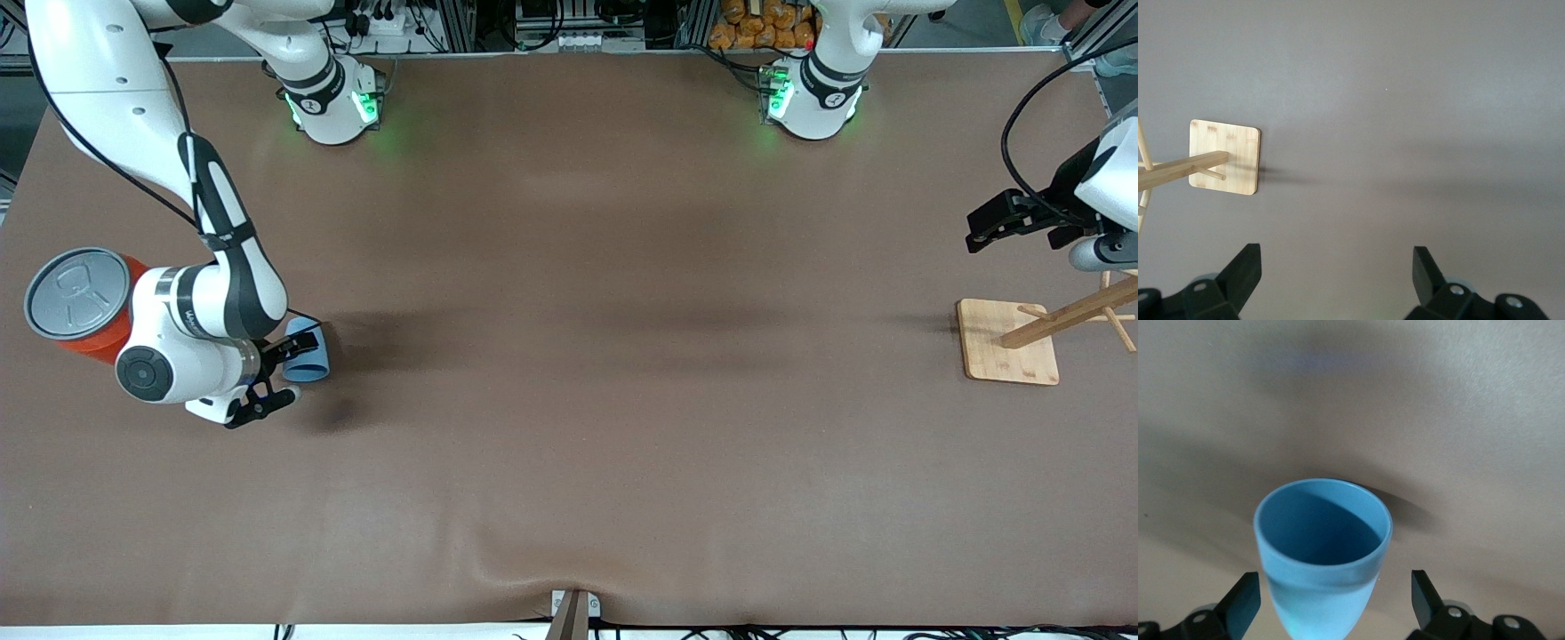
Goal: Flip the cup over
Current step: 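Close the right gripper on the blue cup's base, then carry the blue cup toward the table middle and release it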
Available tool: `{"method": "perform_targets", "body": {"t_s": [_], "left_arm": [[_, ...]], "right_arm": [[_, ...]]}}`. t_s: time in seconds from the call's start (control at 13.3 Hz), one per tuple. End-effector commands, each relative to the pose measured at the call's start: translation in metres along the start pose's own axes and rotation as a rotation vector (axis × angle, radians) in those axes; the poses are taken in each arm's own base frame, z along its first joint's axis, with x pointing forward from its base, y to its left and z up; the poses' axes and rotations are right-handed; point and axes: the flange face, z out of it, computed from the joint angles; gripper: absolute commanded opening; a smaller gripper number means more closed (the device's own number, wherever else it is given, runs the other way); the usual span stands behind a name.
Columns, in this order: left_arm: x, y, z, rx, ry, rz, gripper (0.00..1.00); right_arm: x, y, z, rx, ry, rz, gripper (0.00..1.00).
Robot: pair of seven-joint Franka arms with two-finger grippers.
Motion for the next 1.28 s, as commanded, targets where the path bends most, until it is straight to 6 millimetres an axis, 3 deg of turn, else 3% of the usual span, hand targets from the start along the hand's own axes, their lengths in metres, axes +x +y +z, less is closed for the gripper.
{"method": "perform_targets", "body": {"t_s": [0.0, 0.15, 0.3, 0.38, 0.45, 0.68, 0.83, 1.2], "left_arm": [[0.0, 0.0, -0.002, -0.015, -0.01, 0.021, 1.0], [0.001, 0.0, -0.002, -0.015, -0.01, 0.022, 1.0], [0.001, 0.001, -0.002, -0.014, -0.01, 0.022, 1.0], [0.001, 0.001, -0.002, -0.014, -0.01, 0.022, 1.0], [0.001, 0.001, -0.002, -0.015, -0.01, 0.024, 1.0], [0.001, 0.001, -0.002, -0.015, -0.01, 0.024, 1.0], [0.001, 0.002, -0.002, -0.015, -0.01, 0.025, 1.0], [0.001, 0.002, -0.001, -0.015, -0.011, 0.027, 1.0]], "right_arm": [[0.002, 0.0, 0.017, 0.054, 0.003, -0.014, 1.0], [0.004, 0.001, 0.022, 0.075, 0.021, -0.044, 1.0], [0.003, 0.004, 0.022, 0.083, 0.029, -0.088, 0.57], [0.004, 0.001, 0.022, 0.093, 0.032, -0.104, 0.43], [0.005, -0.004, 0.019, 0.109, 0.038, -0.13, 0.35], [0.007, -0.024, 0.006, 0.154, 0.058, -0.229, 0.31], [0.011, -0.045, -0.013, 0.151, 0.081, -0.308, 0.31], [0.048, -0.147, -0.035, 0.115, 0.19, -0.567, 0.31]]}}
